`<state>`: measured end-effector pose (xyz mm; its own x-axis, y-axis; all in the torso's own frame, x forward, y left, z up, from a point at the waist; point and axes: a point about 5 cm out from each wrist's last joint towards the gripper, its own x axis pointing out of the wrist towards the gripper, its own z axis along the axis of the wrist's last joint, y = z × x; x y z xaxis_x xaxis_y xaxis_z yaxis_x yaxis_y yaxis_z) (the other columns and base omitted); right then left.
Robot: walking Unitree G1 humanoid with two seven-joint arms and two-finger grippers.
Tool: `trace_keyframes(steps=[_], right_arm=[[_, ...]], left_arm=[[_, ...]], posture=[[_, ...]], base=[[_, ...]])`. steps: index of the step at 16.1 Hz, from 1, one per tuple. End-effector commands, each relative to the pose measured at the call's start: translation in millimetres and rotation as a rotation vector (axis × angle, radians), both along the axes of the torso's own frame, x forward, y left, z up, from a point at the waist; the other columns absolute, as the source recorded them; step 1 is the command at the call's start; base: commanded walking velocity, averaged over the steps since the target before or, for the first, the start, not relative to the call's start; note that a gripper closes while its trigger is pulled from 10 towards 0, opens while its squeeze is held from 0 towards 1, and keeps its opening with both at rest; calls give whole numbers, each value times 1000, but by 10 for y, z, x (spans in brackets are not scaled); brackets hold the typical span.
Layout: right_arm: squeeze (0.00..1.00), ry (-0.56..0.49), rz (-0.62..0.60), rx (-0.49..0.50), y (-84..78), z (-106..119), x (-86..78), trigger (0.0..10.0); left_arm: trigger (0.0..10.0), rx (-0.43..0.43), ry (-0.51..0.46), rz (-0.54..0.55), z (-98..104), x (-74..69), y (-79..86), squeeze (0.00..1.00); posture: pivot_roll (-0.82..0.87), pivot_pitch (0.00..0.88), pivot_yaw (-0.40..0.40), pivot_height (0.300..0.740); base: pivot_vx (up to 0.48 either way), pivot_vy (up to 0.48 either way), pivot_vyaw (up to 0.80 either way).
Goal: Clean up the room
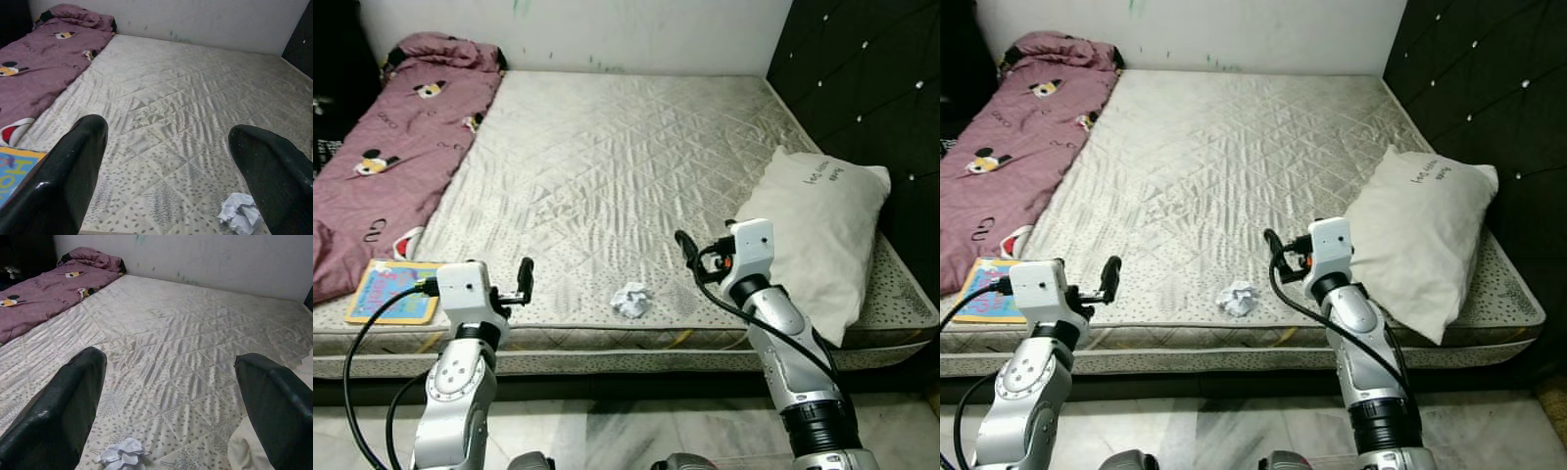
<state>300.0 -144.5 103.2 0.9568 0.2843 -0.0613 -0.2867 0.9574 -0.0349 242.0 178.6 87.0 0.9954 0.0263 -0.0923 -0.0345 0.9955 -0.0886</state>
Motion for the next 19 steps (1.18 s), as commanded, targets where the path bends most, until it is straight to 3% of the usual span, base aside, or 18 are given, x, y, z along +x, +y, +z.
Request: trace_keyframes(steps=[1,13,19], right_arm=[[0,-17,-4,0,-7,48,10,10000],[0,-16,5,-18,-24,57,11,10000],[0,-14,-2,-4,33,18,-9,10000]], left_arm=[[10000,3,-27,-12,55,-6,-5,0],[10000,-6,-13,-26,24,-31,-42,0],[10000,-2,-1,-47,-2,-29,-47,0]], posture=[[-52,0,-41,740],[-45,0,-62,740],[-54,0,-30,740]], base=[[262,0,0],[279,0,0],[298,0,0]])
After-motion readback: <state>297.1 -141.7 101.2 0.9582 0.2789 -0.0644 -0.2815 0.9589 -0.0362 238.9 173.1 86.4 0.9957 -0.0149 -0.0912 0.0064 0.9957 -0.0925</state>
